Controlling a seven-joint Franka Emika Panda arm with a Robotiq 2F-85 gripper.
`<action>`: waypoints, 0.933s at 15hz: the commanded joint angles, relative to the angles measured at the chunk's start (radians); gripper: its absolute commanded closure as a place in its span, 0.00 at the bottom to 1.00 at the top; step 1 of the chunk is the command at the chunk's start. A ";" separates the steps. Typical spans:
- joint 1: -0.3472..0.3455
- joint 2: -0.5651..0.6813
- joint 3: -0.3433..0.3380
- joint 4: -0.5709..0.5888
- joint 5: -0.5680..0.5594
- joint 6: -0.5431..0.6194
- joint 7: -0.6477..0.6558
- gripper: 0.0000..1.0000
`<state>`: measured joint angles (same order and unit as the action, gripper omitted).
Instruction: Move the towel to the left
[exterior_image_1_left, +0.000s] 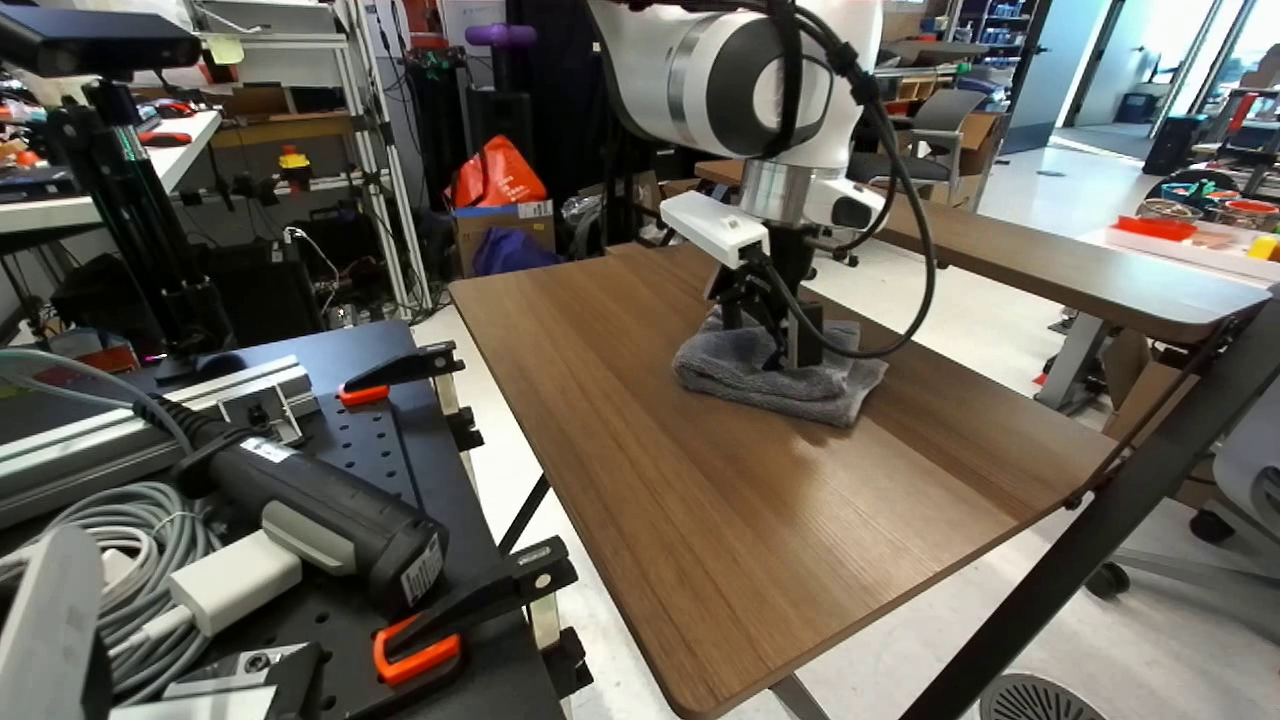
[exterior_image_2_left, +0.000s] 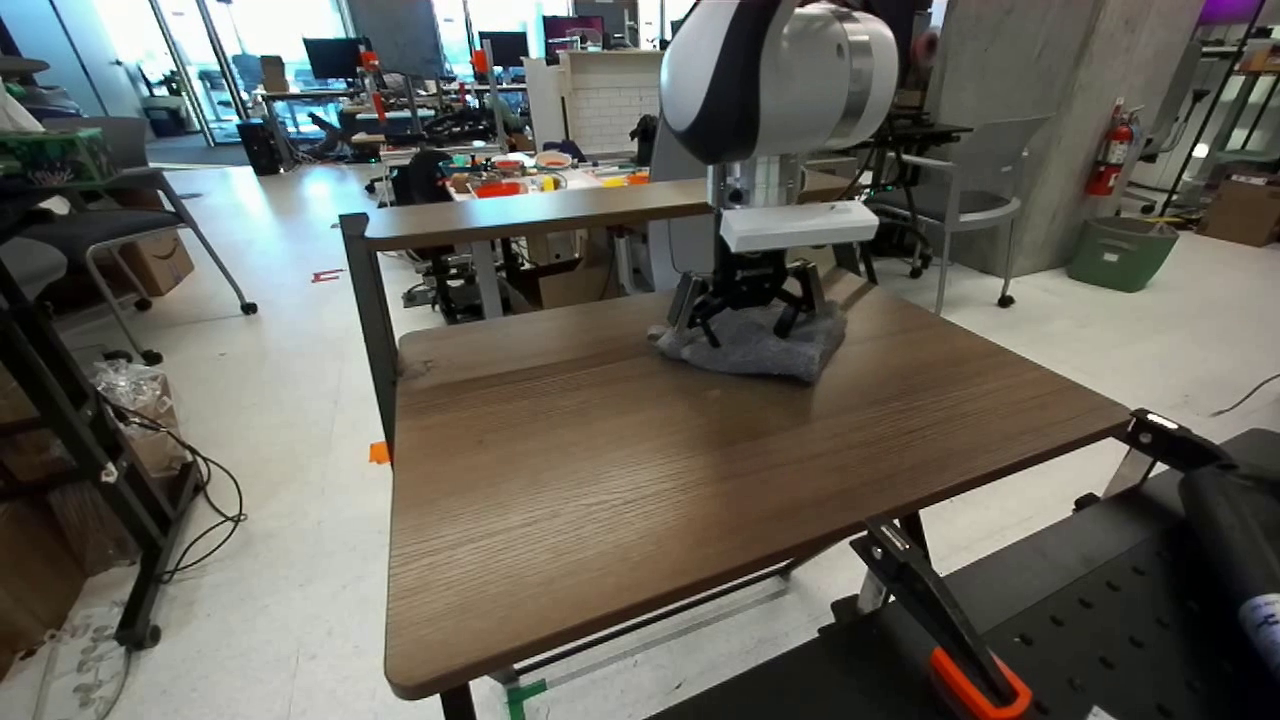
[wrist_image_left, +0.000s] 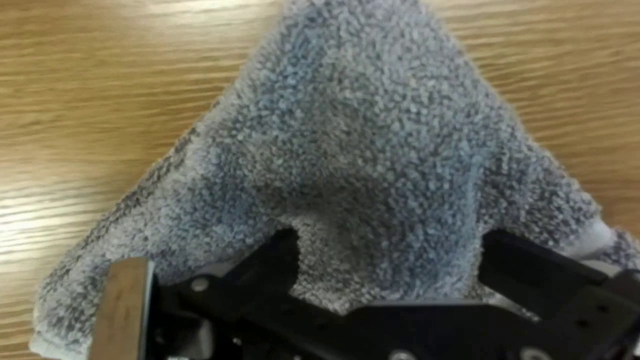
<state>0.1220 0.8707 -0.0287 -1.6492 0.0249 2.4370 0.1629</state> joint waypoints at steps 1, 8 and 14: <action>0.055 0.060 0.027 0.046 -0.027 -0.001 0.008 0.00; 0.145 0.040 0.051 0.034 -0.065 -0.029 0.005 0.00; 0.171 -0.020 0.048 -0.024 -0.103 -0.022 0.005 0.00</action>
<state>0.2859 0.8877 0.0196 -1.6331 -0.0527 2.4259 0.1624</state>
